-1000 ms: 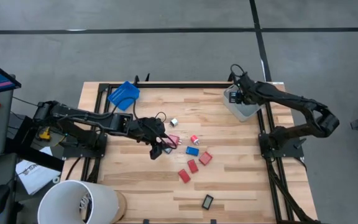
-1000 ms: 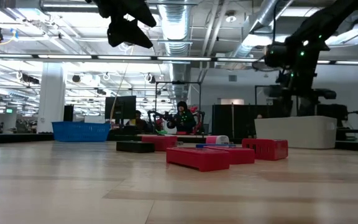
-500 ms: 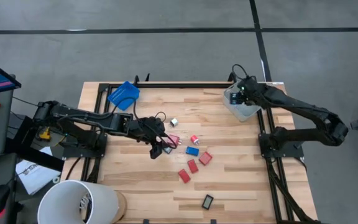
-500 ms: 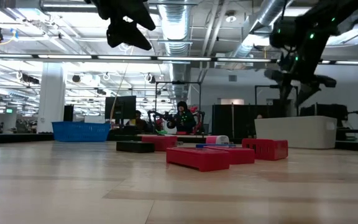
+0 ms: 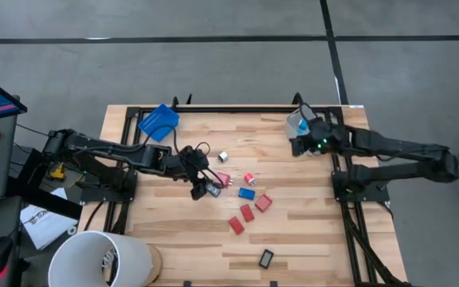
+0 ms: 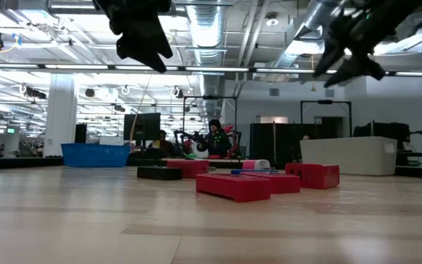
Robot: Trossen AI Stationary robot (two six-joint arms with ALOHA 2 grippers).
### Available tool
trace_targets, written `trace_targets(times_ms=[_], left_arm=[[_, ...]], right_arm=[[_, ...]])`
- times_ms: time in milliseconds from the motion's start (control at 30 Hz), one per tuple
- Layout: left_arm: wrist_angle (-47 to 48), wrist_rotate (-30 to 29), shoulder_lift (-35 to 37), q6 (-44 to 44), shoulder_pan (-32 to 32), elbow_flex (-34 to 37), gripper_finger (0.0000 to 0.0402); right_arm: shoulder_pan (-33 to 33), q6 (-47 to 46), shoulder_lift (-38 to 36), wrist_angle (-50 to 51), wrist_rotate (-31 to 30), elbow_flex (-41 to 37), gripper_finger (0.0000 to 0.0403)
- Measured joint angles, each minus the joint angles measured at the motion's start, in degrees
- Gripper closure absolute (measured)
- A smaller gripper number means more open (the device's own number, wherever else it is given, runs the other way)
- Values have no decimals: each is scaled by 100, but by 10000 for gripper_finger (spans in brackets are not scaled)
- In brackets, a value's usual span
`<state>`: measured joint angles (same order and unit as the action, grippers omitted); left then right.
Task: Pick & Place Office items
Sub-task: Put the white charger into the gray bin
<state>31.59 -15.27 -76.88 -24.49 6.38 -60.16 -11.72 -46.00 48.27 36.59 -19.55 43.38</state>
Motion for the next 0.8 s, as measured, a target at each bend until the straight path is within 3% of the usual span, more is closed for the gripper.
trace_targets(times_ms=[333,800], left_arm=[[-523,69,-551,-129,-760,-4,159],[-2206,-290,-2282,198,-1444,-2,133]], right_arm=[[1154,-437,-26,-1046,-340,0,250],[1817,-262,-600,-1492,-668,2,250]])
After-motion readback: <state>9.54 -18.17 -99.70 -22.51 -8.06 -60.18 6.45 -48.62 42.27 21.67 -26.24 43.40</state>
